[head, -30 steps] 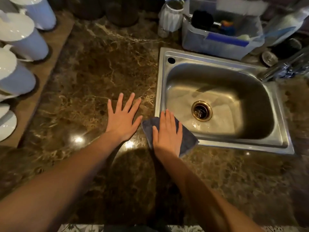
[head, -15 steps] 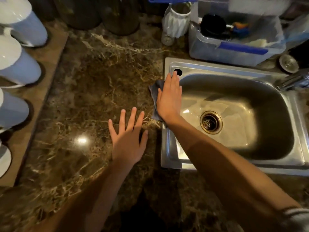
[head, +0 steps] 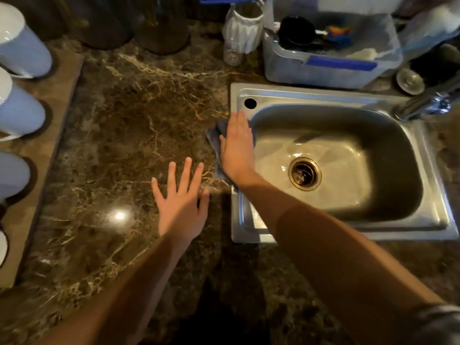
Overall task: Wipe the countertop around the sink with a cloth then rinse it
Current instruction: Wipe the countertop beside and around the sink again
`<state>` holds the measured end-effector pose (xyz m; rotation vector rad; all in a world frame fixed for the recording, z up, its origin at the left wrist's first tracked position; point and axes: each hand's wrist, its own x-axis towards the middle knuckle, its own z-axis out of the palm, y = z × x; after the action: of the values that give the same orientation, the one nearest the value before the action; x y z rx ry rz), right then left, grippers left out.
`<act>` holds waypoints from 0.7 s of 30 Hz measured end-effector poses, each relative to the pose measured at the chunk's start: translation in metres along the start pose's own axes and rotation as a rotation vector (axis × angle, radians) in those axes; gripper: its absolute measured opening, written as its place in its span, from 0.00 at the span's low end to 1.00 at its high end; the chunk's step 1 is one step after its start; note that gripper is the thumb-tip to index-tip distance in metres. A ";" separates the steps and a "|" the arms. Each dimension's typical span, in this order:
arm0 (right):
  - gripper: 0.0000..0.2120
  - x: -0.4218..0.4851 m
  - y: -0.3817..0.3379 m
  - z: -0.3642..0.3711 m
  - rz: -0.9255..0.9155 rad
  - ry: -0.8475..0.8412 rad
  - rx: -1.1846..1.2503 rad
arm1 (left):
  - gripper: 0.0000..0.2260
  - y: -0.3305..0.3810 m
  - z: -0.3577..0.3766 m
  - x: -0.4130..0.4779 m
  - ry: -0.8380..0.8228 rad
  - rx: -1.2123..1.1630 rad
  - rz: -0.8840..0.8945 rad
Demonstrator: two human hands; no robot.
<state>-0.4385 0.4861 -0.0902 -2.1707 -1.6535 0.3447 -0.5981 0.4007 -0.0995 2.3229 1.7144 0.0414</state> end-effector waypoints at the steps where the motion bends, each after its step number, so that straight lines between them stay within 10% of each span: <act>1: 0.26 -0.019 -0.001 -0.002 0.006 -0.002 0.049 | 0.25 0.000 0.001 0.000 -0.003 -0.013 0.000; 21: 0.31 -0.214 0.081 -0.079 -0.308 -0.377 -0.060 | 0.26 0.090 -0.006 -0.056 -0.113 -0.090 0.113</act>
<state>-0.3944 0.2497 -0.0643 -1.9331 -2.1904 0.6500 -0.5324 0.3242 -0.0670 2.3071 1.4963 0.0075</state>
